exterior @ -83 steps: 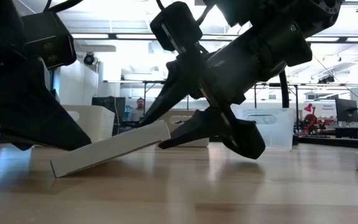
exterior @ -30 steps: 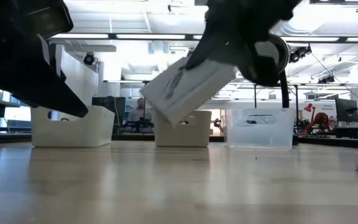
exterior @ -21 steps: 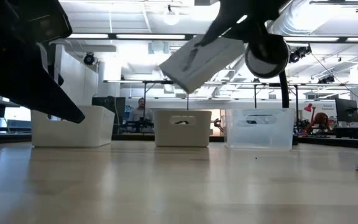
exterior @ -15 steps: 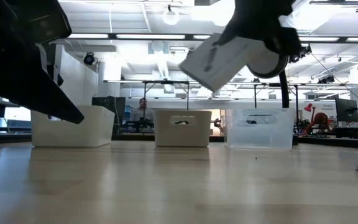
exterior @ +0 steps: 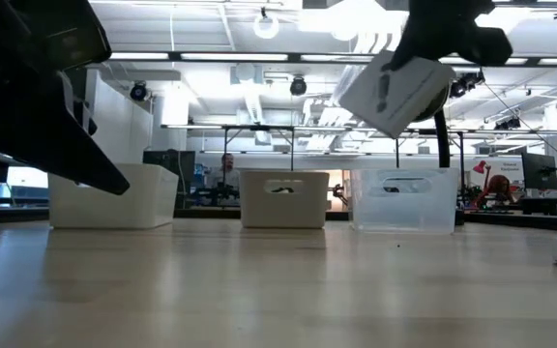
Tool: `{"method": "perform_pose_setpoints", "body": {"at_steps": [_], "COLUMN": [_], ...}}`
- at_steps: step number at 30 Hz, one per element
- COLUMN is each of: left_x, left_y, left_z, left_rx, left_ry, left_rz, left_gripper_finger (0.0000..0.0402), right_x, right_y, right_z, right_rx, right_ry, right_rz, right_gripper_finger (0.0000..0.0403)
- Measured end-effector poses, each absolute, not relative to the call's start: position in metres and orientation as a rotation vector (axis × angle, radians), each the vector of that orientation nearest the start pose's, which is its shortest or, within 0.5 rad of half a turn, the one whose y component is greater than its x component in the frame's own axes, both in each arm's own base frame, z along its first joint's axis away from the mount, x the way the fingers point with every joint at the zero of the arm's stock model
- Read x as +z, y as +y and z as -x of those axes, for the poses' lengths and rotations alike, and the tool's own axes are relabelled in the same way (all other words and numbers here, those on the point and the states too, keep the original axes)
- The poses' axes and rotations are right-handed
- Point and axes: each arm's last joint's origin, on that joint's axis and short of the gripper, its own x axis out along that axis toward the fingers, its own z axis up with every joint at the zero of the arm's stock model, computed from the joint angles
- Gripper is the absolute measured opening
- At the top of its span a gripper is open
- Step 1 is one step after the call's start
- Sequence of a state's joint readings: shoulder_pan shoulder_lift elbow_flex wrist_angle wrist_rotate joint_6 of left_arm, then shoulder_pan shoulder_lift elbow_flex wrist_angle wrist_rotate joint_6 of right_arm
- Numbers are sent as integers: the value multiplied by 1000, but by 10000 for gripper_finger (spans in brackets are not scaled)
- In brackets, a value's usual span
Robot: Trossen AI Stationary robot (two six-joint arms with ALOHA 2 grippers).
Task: Pick and place items into bin
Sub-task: Put the left card reader box into the transparent bin
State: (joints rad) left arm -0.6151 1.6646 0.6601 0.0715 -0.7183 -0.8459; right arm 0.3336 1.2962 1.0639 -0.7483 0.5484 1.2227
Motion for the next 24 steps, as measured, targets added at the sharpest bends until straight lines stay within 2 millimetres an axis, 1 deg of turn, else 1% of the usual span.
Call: {"method": "perform_pose_setpoints", "body": {"at_steps": [3,9,14,17,21,24], "left_x": [120,120,120,120,121,121], "left_y": [-146,-146,-146,-146,-146,-146], "left_z": [-240,-240,-240,-240,-240,-240], "left_rx": [384,389,389,388,387,390], "left_ry": [621,614,613,612,610,608], "left_rz": [230,230,231,232,234,244], "left_gripper_finger": [51,51,51,51,51,51], "right_x": [285,290,292,291,288,279], "right_y": [65,58,49,43,35,28], "right_z": [-234,-223,-219,-218,-217,-211], "right_rx": [-722,-765,-808,-840,-878,-889], "right_ry": [632,627,635,648,650,629], "right_rz": [-702,-688,-684,-678,-676,-710], "right_gripper_finger": [58,44,57,58,45,44]}}
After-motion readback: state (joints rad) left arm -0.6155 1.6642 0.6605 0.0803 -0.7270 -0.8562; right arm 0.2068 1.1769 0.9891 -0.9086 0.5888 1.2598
